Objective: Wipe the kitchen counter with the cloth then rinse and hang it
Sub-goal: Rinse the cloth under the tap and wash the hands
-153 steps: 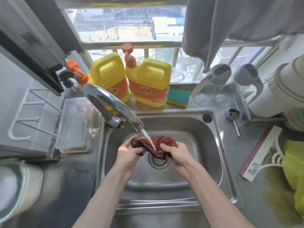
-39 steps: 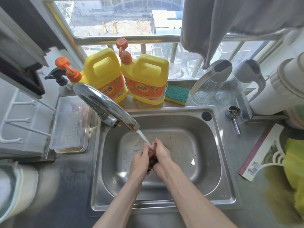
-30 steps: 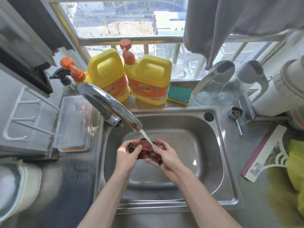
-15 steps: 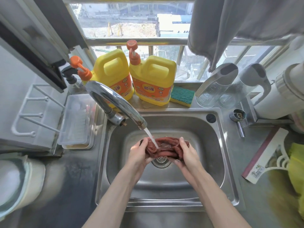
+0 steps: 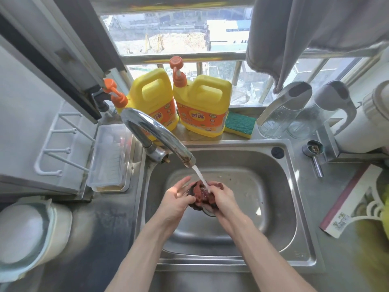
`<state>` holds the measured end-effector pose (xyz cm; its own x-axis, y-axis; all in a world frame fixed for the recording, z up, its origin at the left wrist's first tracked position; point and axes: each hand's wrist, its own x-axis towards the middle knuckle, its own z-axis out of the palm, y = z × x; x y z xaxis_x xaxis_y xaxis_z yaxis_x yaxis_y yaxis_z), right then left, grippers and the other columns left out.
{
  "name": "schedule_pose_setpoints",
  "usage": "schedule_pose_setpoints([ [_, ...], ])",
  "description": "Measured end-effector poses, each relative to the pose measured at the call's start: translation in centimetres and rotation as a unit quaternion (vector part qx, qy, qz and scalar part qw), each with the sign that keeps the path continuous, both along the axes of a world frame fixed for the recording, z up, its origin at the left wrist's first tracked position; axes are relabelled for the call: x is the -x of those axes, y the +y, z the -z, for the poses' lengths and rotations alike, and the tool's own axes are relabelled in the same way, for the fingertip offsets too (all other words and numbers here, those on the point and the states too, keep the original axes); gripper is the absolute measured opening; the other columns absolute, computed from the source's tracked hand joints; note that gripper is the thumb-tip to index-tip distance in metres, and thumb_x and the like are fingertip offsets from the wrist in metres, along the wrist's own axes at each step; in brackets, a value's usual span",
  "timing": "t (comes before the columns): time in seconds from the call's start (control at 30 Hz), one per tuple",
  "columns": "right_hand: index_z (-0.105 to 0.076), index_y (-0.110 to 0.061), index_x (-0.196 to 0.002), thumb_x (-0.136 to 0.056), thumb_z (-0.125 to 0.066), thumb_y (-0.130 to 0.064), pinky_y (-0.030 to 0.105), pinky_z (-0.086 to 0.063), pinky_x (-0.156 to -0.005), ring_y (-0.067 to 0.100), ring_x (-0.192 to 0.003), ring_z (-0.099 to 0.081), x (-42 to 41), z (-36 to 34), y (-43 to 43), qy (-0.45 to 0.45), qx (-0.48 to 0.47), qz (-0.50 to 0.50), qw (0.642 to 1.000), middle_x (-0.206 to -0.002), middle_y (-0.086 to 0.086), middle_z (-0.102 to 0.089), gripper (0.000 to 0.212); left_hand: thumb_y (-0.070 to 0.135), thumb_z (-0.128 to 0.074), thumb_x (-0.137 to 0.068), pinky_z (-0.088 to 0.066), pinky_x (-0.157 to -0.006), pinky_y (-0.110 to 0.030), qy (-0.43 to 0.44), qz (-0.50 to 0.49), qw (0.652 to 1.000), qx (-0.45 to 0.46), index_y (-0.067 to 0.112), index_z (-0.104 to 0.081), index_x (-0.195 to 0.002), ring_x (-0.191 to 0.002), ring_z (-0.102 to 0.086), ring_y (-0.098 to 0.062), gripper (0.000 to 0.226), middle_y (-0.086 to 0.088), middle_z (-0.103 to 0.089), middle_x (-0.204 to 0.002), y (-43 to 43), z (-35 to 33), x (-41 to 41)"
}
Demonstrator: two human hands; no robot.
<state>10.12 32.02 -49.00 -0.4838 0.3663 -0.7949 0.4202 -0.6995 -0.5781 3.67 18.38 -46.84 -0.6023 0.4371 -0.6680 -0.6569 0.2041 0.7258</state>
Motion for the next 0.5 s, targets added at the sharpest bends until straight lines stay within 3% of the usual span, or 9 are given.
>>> schedule_pose_setpoints([
  [0.1, -0.070, -0.011, -0.101, -0.093, -0.058, -0.014, 0.028, -0.056, -0.056, 0.022, -0.067, -0.067, 0.1, -0.2, -0.4, -0.001, 0.080, 0.030, 0.996, -0.088, 0.014, -0.071, 0.014, 0.000, -0.080, -0.076, -0.055, -0.101, -0.026, 0.075, 0.004, 0.997, 0.033, 0.009, -0.056, -0.137, -0.120, -0.068, -0.013, 0.066, -0.008, -0.071, -0.127, 1.6, 0.2, -1.0],
  [0.17, -0.076, -0.016, -0.089, -0.094, -0.064, -0.035, 0.031, -0.056, -0.066, 0.022, -0.074, -0.070, -0.1, -0.6, -0.8, 0.017, 0.145, 0.040, 0.988, -0.090, 0.012, -0.074, 0.023, -0.013, -0.064, -0.089, -0.055, -0.089, -0.016, 0.109, 0.013, 0.993, 0.032, 0.012, -0.064, -0.125, -0.111, -0.071, -0.009, 0.045, -0.004, -0.074, -0.117, 3.5, 0.1, -2.2],
  [0.2, -0.078, -0.016, -0.088, -0.097, -0.065, -0.041, 0.033, -0.057, -0.068, 0.021, -0.077, -0.071, -0.2, -0.6, -1.0, 0.025, 0.159, 0.051, 0.986, -0.088, 0.010, -0.076, 0.029, -0.018, -0.052, -0.092, -0.054, -0.085, -0.014, 0.111, 0.025, 0.993, 0.030, 0.018, -0.066, -0.120, -0.106, -0.072, -0.005, 0.048, 0.000, -0.074, -0.113, 4.1, -0.3, -2.7],
  [0.3, -0.074, -0.005, -0.115, -0.100, -0.064, -0.039, 0.036, -0.064, -0.068, 0.023, -0.080, -0.073, -0.5, -0.5, -0.9, 0.040, 0.178, 0.079, 0.980, -0.097, 0.015, -0.077, 0.038, -0.015, -0.039, -0.095, -0.058, -0.080, -0.019, 0.077, -0.040, 0.995, 0.040, 0.020, -0.069, -0.110, -0.100, -0.072, -0.011, 0.049, 0.002, -0.075, -0.109, 4.2, -1.3, -2.0],
  [0.33, -0.070, -0.002, -0.120, -0.100, -0.066, -0.037, 0.035, -0.065, -0.064, 0.025, -0.079, -0.072, -0.3, -0.5, -0.9, 0.032, 0.180, 0.086, 0.979, -0.100, 0.018, -0.075, 0.041, -0.010, -0.041, -0.099, -0.060, -0.079, -0.024, 0.061, -0.096, 0.992, 0.055, 0.014, -0.069, -0.111, -0.099, -0.074, -0.017, 0.039, -0.004, -0.076, -0.109, 3.7, -1.2, -0.9],
  [0.4, -0.068, 0.000, -0.112, -0.098, -0.070, -0.034, 0.033, -0.064, -0.058, 0.029, -0.078, -0.069, 0.0, -0.9, -1.1, 0.007, 0.158, 0.081, 0.984, -0.099, 0.022, -0.071, 0.037, 0.011, -0.051, -0.105, -0.063, -0.078, -0.030, 0.018, -0.194, 0.979, 0.057, 0.002, -0.064, -0.123, -0.099, -0.076, -0.026, 0.024, -0.014, -0.075, -0.116, 2.7, -0.8, 1.5],
  [0.5, -0.066, -0.001, -0.103, -0.098, -0.070, -0.032, 0.032, -0.063, -0.054, 0.032, -0.080, -0.067, 0.6, -1.7, -1.6, -0.002, 0.149, 0.072, 0.986, -0.098, 0.026, -0.067, 0.032, 0.050, -0.062, -0.096, -0.058, -0.081, -0.032, -0.093, -0.261, 0.960, -0.026, 0.003, -0.059, -0.125, -0.103, -0.071, -0.025, 0.055, -0.011, -0.069, -0.121, 2.5, -0.9, 4.7],
])
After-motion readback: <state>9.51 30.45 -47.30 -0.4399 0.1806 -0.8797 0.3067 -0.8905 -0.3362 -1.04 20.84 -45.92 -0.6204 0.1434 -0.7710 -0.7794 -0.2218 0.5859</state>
